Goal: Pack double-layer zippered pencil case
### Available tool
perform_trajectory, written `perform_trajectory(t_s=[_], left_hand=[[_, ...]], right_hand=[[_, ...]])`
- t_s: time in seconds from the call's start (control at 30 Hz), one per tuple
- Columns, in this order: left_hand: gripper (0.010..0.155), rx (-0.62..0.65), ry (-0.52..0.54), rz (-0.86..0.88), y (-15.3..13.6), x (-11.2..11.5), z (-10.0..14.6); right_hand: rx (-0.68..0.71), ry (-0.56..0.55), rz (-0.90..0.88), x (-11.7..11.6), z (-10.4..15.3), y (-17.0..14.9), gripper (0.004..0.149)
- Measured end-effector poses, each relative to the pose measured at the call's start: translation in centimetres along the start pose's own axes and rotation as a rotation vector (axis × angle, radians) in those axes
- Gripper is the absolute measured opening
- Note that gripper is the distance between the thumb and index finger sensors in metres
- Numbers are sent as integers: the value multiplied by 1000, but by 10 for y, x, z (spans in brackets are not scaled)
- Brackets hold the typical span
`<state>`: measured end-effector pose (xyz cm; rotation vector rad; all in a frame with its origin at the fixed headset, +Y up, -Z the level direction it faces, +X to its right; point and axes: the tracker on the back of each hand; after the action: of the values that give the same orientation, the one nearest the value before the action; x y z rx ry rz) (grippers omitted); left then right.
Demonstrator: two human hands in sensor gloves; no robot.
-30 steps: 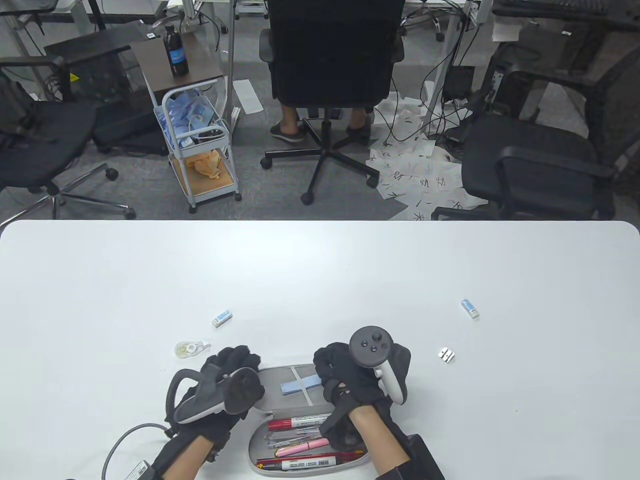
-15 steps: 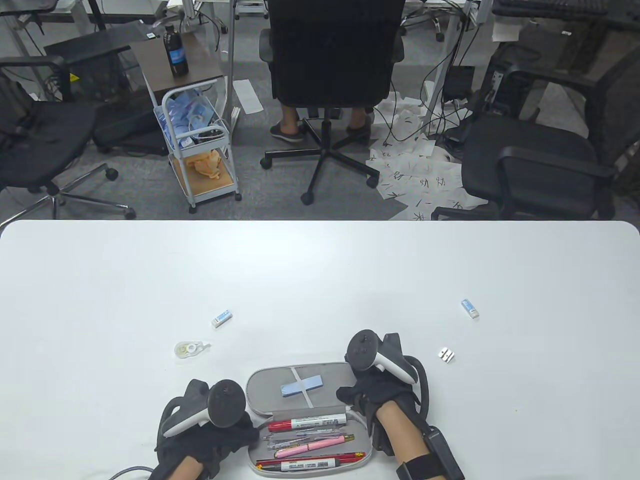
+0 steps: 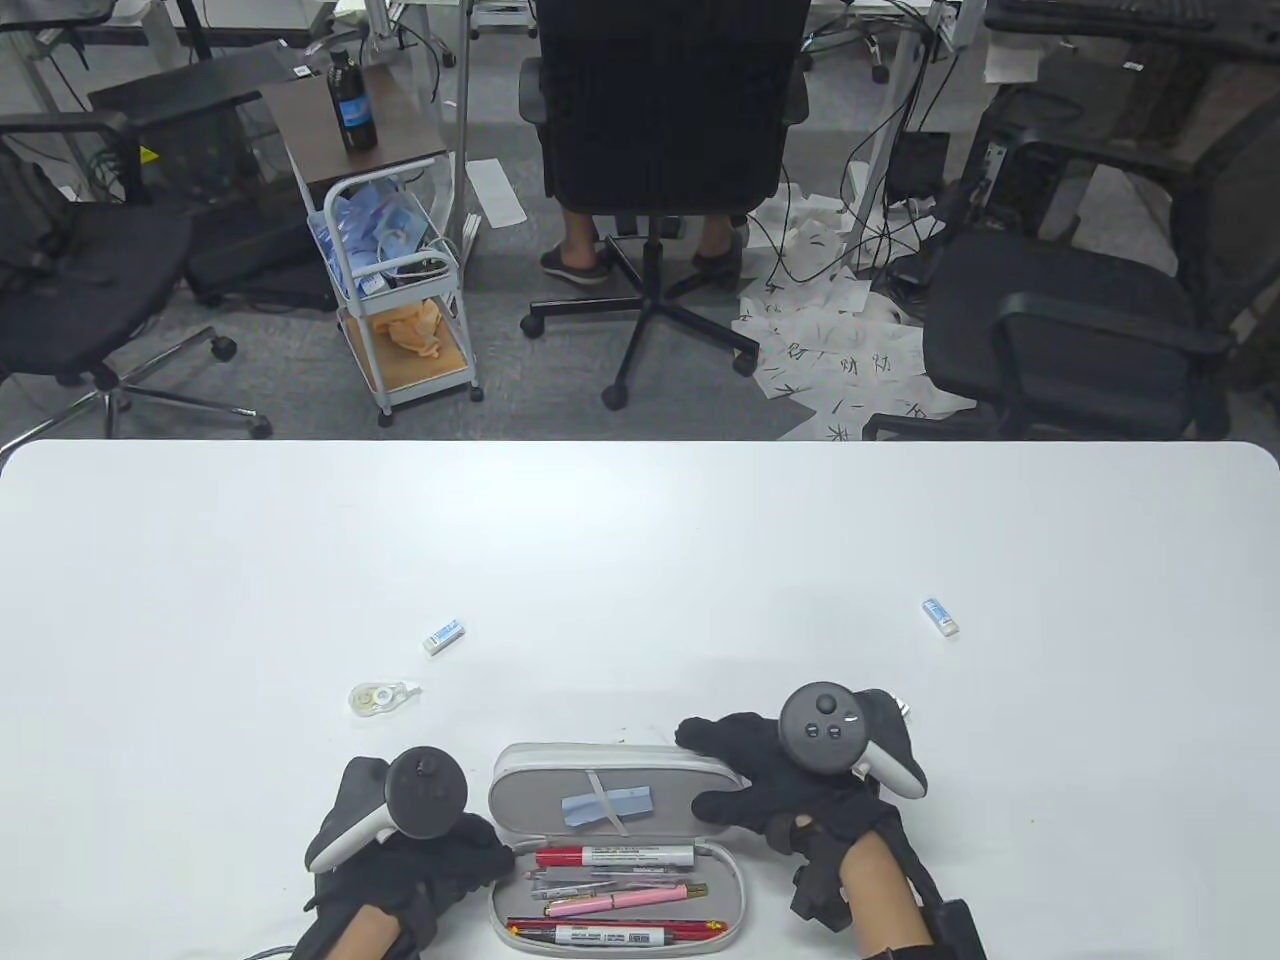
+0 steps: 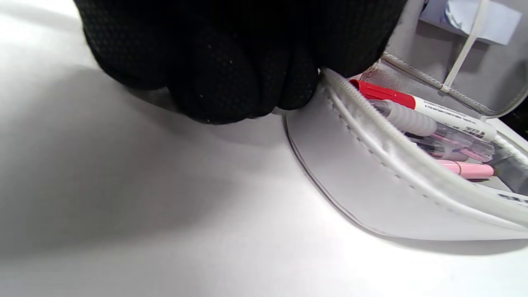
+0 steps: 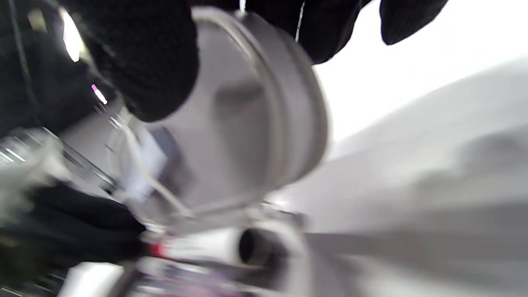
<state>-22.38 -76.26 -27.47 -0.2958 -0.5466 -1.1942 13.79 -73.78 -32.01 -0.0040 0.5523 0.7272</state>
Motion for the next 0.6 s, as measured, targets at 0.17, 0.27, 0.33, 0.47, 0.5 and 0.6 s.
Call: perform_trajectory(t_s=[0.17, 0.27, 0.33, 0.47, 0.5, 0.6], left_hand=[[39, -9, -25, 16, -2, -1, -3], [38, 15, -39, 35, -6, 0, -3], [39, 28, -118, 75, -10, -2, -2], [41, 62, -172, 113, -12, -7, 2], [41, 61, -172, 107, -13, -10, 3], [51, 100, 35, 219, -8, -24, 12]], right_hand=[[60, 169, -254, -5, -1, -6, 45], [16, 253, -118, -16, -6, -3, 35], [27, 254, -116, -21, -9, -1, 34], [27, 271, -105, -24, -9, -1, 33], [27, 276, -104, -25, -8, -2, 32], [31, 287, -138, -28, -8, -2, 30]])
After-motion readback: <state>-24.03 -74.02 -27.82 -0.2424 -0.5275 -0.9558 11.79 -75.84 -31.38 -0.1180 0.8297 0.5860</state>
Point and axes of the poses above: the tracker on the back of each hand, its own y axis roughly to the thumb side, its own z axis roughly from the fingertips to the wrist, x = y × z, and after that the axes turned 6 degrees about -x, right-handed
